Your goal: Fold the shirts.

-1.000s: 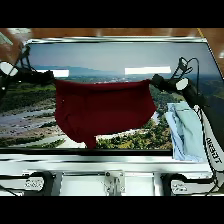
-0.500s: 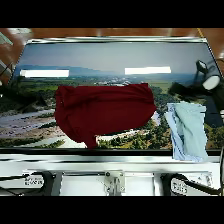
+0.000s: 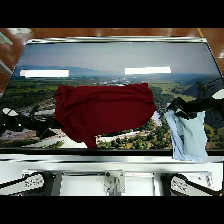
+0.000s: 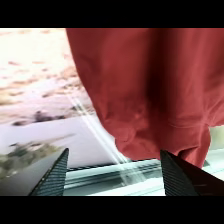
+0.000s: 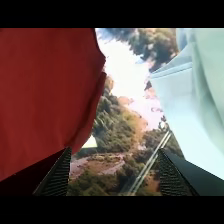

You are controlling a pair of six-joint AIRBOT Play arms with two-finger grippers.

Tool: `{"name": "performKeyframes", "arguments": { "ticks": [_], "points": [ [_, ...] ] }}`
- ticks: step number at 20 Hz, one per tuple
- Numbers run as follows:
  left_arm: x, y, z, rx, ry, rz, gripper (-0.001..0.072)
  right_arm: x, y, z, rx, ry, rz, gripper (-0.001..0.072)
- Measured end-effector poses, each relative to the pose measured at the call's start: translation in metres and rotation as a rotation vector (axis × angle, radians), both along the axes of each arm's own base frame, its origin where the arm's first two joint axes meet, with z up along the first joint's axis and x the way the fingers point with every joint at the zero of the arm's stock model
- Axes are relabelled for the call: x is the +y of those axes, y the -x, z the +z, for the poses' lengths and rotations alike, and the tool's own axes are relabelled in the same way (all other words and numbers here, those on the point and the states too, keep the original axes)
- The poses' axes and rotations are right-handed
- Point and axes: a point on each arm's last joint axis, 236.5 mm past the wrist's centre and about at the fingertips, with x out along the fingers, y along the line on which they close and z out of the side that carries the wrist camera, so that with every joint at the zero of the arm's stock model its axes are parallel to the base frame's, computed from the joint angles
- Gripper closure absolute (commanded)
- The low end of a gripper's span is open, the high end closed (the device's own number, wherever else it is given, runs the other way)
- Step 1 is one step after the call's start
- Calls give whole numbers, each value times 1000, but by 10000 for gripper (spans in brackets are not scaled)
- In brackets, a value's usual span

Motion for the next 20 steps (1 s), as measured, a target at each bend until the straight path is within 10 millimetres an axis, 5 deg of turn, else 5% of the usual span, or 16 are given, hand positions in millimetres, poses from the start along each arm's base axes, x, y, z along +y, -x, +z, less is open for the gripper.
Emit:
{"name": "performKeyframes", "arguments": {
  "ticks": [5,8,9,15,20],
  "points": [
    [-16,4,-16,-7,11,17,83,6,1,-7,17,-31,-4,63],
    [-28,-3,-26,-11,24,37,602,7,1,-10,28,-42,-14,63],
    [-32,-7,-28,-12,35,53,644,8,1,-11,33,-45,-19,63],
    [-37,-17,-31,-42,49,78,666,30,14,-32,94,-36,43,34],
    [-35,-27,-9,-144,32,56,666,71,11,-68,135,-73,91,35]
  ]
}}
